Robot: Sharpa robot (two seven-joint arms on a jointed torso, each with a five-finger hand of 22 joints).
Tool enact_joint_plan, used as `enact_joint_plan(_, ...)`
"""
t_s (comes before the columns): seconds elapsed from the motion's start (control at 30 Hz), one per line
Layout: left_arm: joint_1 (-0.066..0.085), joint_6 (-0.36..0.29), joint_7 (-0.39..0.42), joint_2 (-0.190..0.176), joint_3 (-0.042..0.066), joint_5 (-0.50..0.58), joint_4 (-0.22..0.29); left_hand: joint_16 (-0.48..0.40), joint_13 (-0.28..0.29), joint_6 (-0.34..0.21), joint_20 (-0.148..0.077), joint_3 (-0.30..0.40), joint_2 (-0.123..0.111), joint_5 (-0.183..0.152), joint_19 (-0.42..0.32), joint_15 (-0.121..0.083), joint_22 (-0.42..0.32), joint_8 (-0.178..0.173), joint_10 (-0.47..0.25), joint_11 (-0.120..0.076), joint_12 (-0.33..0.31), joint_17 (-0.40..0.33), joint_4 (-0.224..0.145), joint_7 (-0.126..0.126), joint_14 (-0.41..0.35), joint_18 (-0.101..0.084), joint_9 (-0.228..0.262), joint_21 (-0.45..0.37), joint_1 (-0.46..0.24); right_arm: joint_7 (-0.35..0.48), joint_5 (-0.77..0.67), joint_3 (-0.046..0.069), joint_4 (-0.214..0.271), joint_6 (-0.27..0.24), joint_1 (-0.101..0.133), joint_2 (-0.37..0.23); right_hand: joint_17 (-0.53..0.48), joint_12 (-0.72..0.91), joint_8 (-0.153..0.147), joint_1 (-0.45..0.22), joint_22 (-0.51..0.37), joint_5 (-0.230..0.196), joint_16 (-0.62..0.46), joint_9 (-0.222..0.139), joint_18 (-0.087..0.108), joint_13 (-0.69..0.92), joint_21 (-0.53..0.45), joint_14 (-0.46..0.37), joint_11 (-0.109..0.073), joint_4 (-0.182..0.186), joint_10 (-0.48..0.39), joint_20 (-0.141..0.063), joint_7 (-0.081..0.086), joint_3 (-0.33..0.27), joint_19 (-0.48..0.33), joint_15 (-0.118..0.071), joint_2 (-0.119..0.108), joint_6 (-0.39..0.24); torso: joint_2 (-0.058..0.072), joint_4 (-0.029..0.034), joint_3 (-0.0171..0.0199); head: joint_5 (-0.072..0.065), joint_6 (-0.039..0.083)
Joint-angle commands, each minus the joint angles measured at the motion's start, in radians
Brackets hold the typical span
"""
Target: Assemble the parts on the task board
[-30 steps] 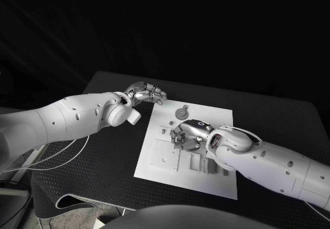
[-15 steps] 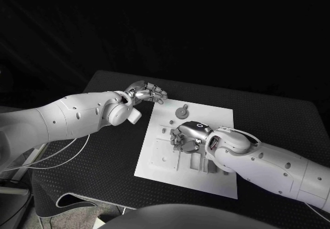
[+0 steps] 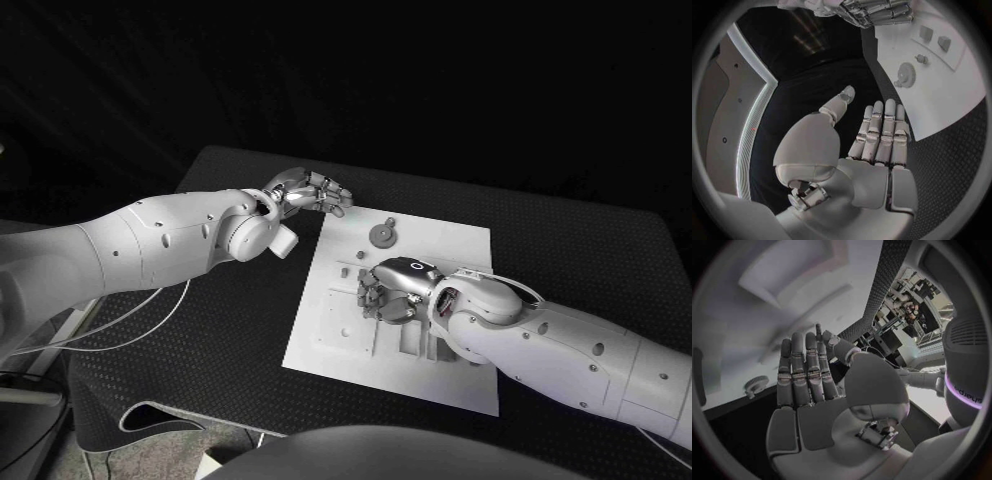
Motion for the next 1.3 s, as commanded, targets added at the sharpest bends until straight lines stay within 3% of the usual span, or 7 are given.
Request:
enact_joint_plan(0.03,0.001,0.013,0.007,0.002,0.001,0.006,0.002,-0.006,-0.001,-0.004,0.001,-0.004,0.01,-0.003,0.004,0.002,-0.002,-0.003,-0.006,0.002,-0.006,0.001,0.001,0.004,0.004,-0.008,-0.001,0.003,0.002,0.001,-0.013,0.0,-0.001,-0.004,-0.002,0.001,0.001,-0.007,-0.005,0.002,0.021,0.0,-0.004,0.001,0.006,0.001,-0.004,0.002,0.006,0.001,-0.001,0.001,0.002,0.003,-0.004,0.005,0.01,-0.006,0.0,0.0003,0.0001,0.002,-0.001)
enact_joint_plan(0.93,0.001,0.014,0.006,0.002,0.001,0.006,0.002,-0.009,-0.002,-0.004,0.001,-0.006,0.01,-0.003,0.004,0.002,-0.005,-0.003,-0.007,0.003,-0.007,0.003,0.001,0.004,0.004,-0.007,-0.002,0.003,0.001,-0.017,-0.069,-0.001,-0.017,0.015,-0.003,0.008,0.003,-0.008,-0.005,0.003,0.021,0.0,-0.006,0.002,0.006,0.002,-0.005,0.002,0.006,0.001,-0.001,0.001,0.002,0.003,-0.004,0.005,0.01,-0.007,0.0,0.0,-0.0003,0.006,-0.009)
enact_joint_plan(1.3,0.001,0.014,0.006,0.001,0.001,0.006,0.002,-0.01,-0.002,-0.004,0.001,-0.006,0.01,-0.003,0.004,0.003,-0.006,-0.002,-0.007,0.003,-0.007,0.004,0.001,0.004,0.004,-0.007,-0.002,0.003,0.001,-0.024,-0.15,-0.016,-0.018,0.014,-0.006,0.016,0.005,-0.008,-0.005,0.005,0.021,0.0,-0.007,0.003,0.006,0.003,-0.005,0.003,0.006,0.0,0.0,0.0,0.002,0.003,-0.004,0.005,0.008,-0.006,0.0,-0.0002,0.0001,0.008,-0.012)
